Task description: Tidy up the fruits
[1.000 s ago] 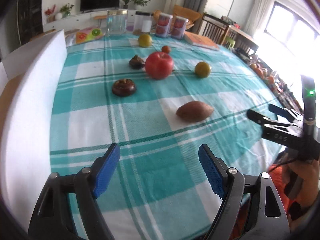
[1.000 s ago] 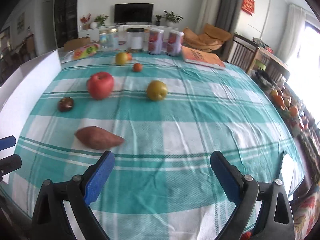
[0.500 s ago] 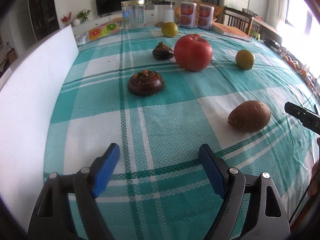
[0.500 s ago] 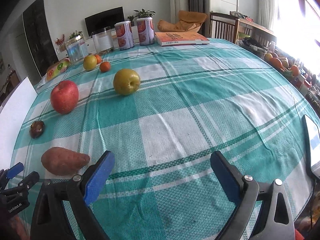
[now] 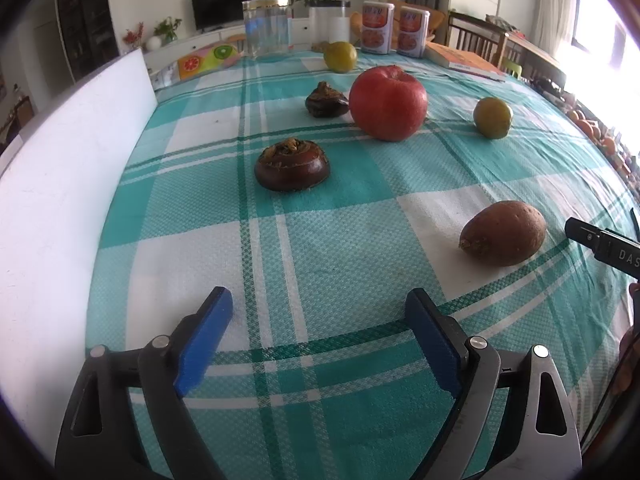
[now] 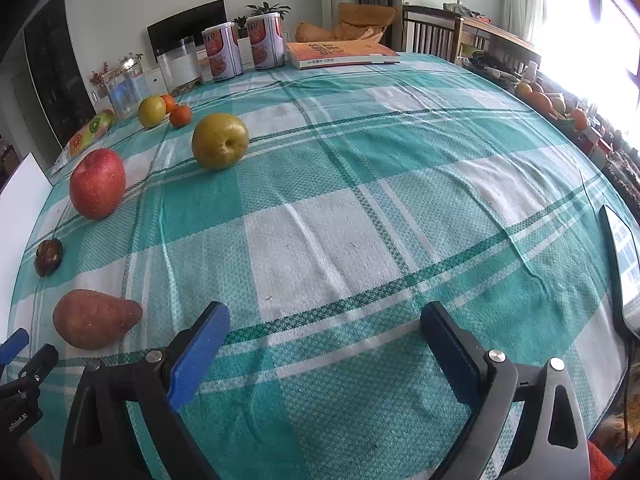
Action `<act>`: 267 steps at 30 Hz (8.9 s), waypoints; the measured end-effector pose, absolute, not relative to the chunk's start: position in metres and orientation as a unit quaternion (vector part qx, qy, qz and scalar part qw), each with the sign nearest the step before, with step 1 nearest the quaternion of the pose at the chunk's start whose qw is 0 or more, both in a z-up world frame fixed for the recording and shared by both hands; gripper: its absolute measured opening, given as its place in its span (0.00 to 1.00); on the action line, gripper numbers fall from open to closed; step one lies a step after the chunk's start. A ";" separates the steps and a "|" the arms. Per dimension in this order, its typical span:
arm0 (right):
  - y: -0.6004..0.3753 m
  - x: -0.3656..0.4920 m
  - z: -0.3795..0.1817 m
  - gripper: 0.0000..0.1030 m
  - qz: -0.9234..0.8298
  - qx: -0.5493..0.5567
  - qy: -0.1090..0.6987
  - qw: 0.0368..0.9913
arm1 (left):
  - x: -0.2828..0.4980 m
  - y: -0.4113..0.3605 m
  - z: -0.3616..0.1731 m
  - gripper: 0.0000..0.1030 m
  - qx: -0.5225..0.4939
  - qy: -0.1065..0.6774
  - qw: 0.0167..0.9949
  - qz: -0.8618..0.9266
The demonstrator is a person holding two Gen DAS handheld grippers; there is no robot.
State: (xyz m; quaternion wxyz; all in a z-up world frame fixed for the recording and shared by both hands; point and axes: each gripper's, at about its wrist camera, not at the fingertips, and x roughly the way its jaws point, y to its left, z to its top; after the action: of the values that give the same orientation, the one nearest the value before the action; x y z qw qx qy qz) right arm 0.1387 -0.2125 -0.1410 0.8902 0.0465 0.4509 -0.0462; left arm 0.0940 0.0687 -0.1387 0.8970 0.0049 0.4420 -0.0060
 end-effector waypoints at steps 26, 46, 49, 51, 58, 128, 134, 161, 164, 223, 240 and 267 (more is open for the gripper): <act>-0.208 0.140 -0.142 1.00 -0.041 0.034 0.462 0.885 | 0.094 0.069 -0.139 0.89 0.005 0.442 0.897 -0.005; -0.209 0.140 -0.143 1.00 -0.042 0.034 0.462 0.885 | 0.128 0.101 -0.123 0.90 -0.088 0.451 0.887 -0.037; -0.208 0.141 -0.143 1.00 -0.042 0.033 0.462 0.885 | 0.155 0.098 -0.123 0.90 -0.076 0.453 0.888 -0.023; -0.208 0.141 -0.143 1.00 -0.042 0.033 0.462 0.885 | 0.170 0.096 -0.125 0.88 -0.071 0.453 0.889 -0.012; -0.208 0.140 -0.143 1.00 -0.042 0.033 0.462 0.885 | 0.188 0.092 -0.134 0.64 -0.012 0.453 0.891 0.011; 0.079 0.076 0.018 0.74 0.437 0.024 0.390 0.810 | -0.029 0.288 -0.015 0.77 -0.162 0.343 0.914 0.144; -0.067 0.109 -0.009 0.87 0.243 0.064 0.356 0.900 | -0.004 0.195 -0.015 0.77 -0.142 0.364 0.920 -0.019; -0.247 0.138 -0.134 0.87 -0.043 0.103 0.437 0.892 | 0.116 0.091 -0.139 0.84 -0.003 0.438 0.899 0.004; -0.244 0.138 -0.135 0.88 -0.044 0.095 0.439 0.892 | 0.116 0.090 -0.139 0.85 0.000 0.439 0.899 0.004; -0.229 0.145 -0.140 1.00 -0.042 0.052 0.458 0.887 | 0.191 0.129 -0.085 0.87 -0.216 0.434 0.874 -0.038; -0.229 0.145 -0.140 1.00 -0.041 0.053 0.458 0.887 | 0.319 0.098 -0.120 0.42 -0.158 0.568 0.807 -0.037; -0.228 0.145 -0.140 1.00 -0.041 0.051 0.458 0.887 | 0.143 0.114 -0.122 0.29 -0.130 0.542 0.826 -0.087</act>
State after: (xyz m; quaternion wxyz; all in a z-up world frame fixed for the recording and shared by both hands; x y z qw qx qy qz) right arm 0.1448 -0.2283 -0.1400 0.8866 0.0514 0.4579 -0.0407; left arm 0.1426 0.1135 -0.1223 0.8259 -0.1299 0.5417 -0.0872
